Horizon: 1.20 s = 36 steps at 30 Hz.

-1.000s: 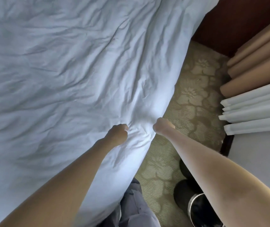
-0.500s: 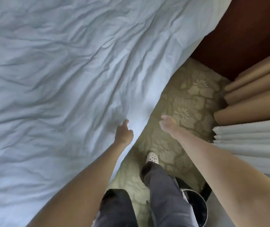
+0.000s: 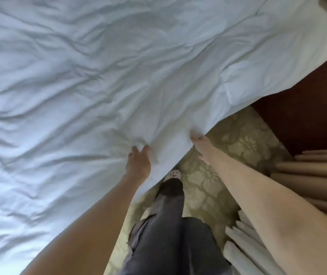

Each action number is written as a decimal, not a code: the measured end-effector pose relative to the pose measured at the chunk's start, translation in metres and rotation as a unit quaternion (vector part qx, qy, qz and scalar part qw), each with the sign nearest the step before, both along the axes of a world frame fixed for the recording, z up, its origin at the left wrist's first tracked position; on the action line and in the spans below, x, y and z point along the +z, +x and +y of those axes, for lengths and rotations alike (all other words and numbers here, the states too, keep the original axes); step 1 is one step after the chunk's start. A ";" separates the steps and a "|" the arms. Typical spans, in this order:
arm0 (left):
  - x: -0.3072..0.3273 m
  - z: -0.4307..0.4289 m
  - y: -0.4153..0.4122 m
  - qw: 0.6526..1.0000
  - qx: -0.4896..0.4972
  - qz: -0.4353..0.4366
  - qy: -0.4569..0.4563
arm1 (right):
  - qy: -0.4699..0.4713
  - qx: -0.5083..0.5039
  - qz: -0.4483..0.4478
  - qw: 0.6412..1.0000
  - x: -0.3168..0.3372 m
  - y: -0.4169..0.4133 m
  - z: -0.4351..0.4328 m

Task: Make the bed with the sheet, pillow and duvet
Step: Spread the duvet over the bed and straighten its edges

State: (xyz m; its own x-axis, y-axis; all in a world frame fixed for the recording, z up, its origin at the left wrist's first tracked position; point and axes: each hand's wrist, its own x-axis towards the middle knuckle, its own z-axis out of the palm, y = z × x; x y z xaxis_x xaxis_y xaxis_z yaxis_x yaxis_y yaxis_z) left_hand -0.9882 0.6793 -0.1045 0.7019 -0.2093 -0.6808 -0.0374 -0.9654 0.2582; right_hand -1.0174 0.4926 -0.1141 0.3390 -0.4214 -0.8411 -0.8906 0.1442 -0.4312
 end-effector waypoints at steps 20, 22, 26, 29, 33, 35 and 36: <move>-0.024 -0.045 -0.095 0.734 0.671 0.000 0.108 | 0.075 0.014 0.090 0.993 -0.018 -0.029 -0.059; -0.031 -0.035 -0.120 0.765 0.627 0.055 0.132 | 0.088 -0.035 0.100 0.990 -0.021 -0.056 -0.064; -0.048 -0.024 -0.142 0.642 0.761 0.076 -0.052 | 0.179 -0.072 0.033 0.981 -0.014 -0.066 -0.065; -0.058 -0.024 -0.146 0.267 0.857 0.067 -0.436 | 0.233 -0.036 -0.012 0.972 -0.014 -0.067 -0.067; -0.060 -0.008 -0.139 0.243 0.838 -0.025 -0.489 | 0.219 -0.044 0.054 0.973 -0.017 -0.066 -0.070; -0.057 -0.007 -0.144 0.262 0.854 -0.046 -0.447 | 0.189 -0.032 0.078 0.978 -0.017 -0.063 -0.069; -0.053 -0.008 -0.151 0.271 0.868 -0.045 -0.414 | 0.178 -0.025 0.095 0.979 -0.018 -0.064 -0.069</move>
State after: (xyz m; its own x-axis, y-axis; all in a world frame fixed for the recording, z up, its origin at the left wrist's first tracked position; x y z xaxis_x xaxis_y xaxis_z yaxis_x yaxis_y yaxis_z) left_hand -1.1397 0.6715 -0.1579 0.2381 0.4345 -0.8686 0.2458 0.8383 0.4867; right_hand -1.0818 0.4237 -0.1321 0.1495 -0.1028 -0.9834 -0.9377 0.3008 -0.1740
